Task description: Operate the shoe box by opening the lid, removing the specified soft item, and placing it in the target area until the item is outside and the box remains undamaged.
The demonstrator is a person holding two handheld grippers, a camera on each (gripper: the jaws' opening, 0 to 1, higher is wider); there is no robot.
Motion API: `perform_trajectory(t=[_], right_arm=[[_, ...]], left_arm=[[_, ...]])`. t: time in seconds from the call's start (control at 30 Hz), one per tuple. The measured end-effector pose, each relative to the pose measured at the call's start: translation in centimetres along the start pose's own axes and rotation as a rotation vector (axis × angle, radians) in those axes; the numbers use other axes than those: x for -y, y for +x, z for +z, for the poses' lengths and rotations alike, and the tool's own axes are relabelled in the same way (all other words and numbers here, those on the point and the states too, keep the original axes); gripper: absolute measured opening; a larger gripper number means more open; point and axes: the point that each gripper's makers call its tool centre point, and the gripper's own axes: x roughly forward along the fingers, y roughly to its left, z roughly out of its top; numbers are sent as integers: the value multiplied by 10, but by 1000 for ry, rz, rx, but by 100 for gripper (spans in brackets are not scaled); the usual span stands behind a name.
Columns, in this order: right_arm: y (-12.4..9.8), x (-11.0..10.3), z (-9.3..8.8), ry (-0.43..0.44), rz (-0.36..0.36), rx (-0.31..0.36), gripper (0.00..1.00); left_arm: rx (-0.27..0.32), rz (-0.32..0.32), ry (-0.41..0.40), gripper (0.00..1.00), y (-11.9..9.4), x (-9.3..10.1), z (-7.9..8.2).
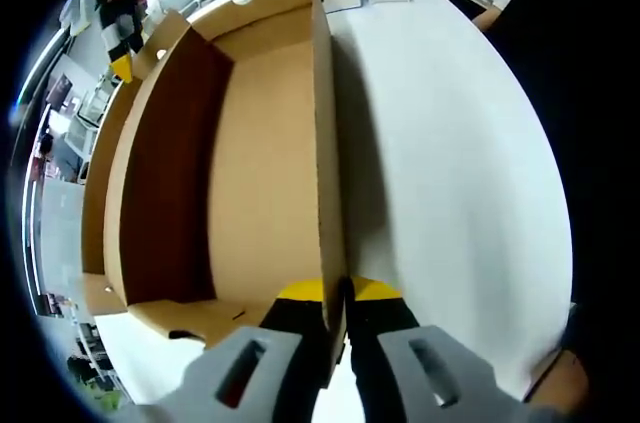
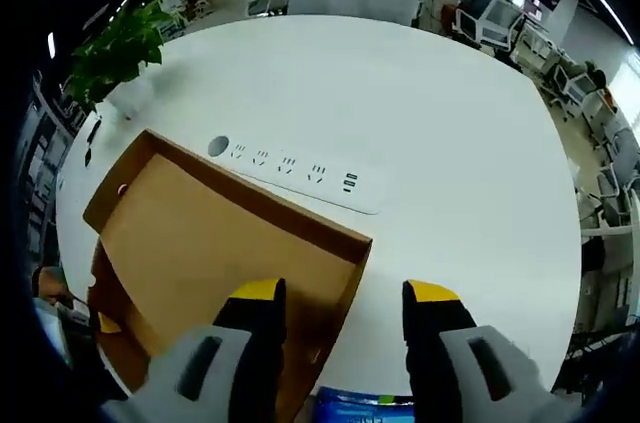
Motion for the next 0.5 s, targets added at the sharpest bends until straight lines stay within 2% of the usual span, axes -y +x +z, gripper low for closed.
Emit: perform_trajectory(t=[0.17, 0.33, 0.4, 0.5], right_arm=[[6, -1, -1, 12, -6, -12, 33], [13, 1, -1, -20, -30, -30, 22], [15, 2, -2, -17, -34, -36, 21], [16, 6, -3, -40, -61, -47, 13]], left_arm=[[-1, 0, 1, 5, 0, 0, 0], [-2, 0, 3, 5, 0, 0, 0], [-2, 0, 3, 5, 0, 0, 0], [-2, 0, 5, 5, 0, 0, 0]])
